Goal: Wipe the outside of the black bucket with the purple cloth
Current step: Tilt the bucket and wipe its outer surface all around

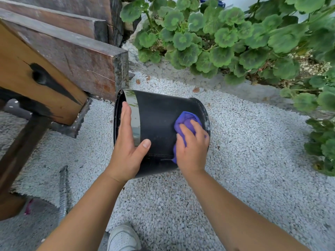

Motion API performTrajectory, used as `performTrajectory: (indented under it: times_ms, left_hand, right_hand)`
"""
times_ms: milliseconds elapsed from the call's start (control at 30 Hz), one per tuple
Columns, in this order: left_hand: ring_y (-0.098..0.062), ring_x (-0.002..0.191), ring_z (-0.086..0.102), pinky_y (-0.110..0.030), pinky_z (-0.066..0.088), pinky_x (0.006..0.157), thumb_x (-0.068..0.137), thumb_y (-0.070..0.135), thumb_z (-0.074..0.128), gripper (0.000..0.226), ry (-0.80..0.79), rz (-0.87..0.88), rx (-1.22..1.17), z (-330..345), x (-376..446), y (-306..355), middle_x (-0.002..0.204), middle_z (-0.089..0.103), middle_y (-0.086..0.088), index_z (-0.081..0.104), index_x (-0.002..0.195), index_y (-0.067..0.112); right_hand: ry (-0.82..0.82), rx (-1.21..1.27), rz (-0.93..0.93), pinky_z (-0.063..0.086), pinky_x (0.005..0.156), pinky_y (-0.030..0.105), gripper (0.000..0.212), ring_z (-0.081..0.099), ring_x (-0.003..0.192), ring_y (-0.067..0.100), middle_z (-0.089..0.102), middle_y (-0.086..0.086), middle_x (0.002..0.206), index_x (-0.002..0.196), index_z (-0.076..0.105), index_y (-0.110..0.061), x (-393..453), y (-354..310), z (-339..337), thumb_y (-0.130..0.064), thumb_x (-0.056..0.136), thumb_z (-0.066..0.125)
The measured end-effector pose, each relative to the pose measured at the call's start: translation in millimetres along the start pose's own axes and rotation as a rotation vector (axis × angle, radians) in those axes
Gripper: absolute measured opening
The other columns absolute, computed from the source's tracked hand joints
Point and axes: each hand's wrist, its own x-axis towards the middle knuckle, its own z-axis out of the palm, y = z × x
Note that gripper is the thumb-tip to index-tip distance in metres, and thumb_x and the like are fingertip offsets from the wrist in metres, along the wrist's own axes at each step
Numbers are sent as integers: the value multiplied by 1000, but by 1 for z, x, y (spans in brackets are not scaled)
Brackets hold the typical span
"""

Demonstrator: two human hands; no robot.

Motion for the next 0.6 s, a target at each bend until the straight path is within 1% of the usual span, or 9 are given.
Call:
performTrajectory:
  times_ms: [100, 200, 233, 267, 300, 333, 367, 467, 600]
  left_hand:
    - [-9, 152, -7, -45, 8, 124, 92, 64, 46, 92, -29, -52, -15, 3, 2, 6, 166, -11, 10, -4, 158, 24]
    - [-4, 151, -9, -22, 7, 121, 92, 62, 50, 88, -87, -38, -13, 2, 5, 11, 165, -13, 15, -1, 157, 32]
    - [-5, 151, -8, -21, 9, 121, 92, 62, 51, 88, -95, -18, -4, 2, 3, 10, 165, -14, 15, 0, 157, 32]
    - [-8, 152, -7, -31, 14, 123, 92, 60, 52, 88, -98, -5, 1, 1, -1, 9, 165, -14, 14, 0, 157, 32]
    - [-12, 153, -4, -46, 22, 121, 93, 58, 52, 88, -95, -2, 4, 2, -8, 7, 165, -13, 13, 1, 158, 29]
    - [-16, 153, -1, -57, 29, 116, 93, 57, 52, 89, -90, -6, 17, 3, -17, 5, 166, -12, 11, 1, 158, 26]
    - [-19, 154, 3, -61, 32, 112, 92, 58, 52, 90, -91, -16, 34, 4, -27, 4, 166, -10, 9, 0, 158, 24]
    - [-15, 153, 11, -56, 33, 114, 90, 63, 50, 97, -140, -87, 48, 4, -37, 5, 166, -6, 10, -10, 157, 27]
    - [-12, 152, -10, -61, 22, 117, 89, 55, 54, 96, -180, -109, 32, 3, -21, 20, 163, -17, 18, -17, 153, 39]
  right_hand:
    - [15, -15, 164, 44, 96, 46, 27, 41, 116, 36, 48, 6, 143, 117, 67, -18, 0, 29, -3, -22, 91, 58]
    - [32, -19, 271, 40, 100, 47, 28, 39, 122, 37, 44, 8, 146, 121, 64, -15, 1, 40, -4, -20, 94, 57]
    - [36, -17, 278, 38, 102, 47, 29, 39, 124, 38, 44, 9, 146, 122, 64, -15, 1, 42, -4, -20, 94, 57]
    - [36, 0, 282, 37, 104, 47, 30, 39, 125, 37, 43, 10, 147, 123, 63, -14, 1, 43, -4, -21, 94, 57]
    - [29, 28, 287, 37, 105, 47, 32, 40, 127, 36, 41, 10, 148, 125, 62, -14, 1, 44, -4, -22, 95, 56]
    - [17, 57, 289, 37, 105, 46, 33, 41, 128, 34, 39, 10, 149, 127, 60, -14, 1, 44, -5, -24, 95, 56]
    - [8, 78, 287, 38, 105, 44, 35, 42, 129, 32, 37, 9, 149, 128, 59, -14, 1, 45, -5, -25, 96, 55]
    - [-23, 135, 277, 35, 107, 36, 36, 41, 132, 25, 35, 4, 149, 129, 58, -16, 3, 47, -7, -27, 95, 56]
    - [-19, 235, 316, 29, 105, 24, 35, 43, 129, 15, 40, -2, 143, 129, 60, -17, 14, 47, -17, -26, 95, 56]
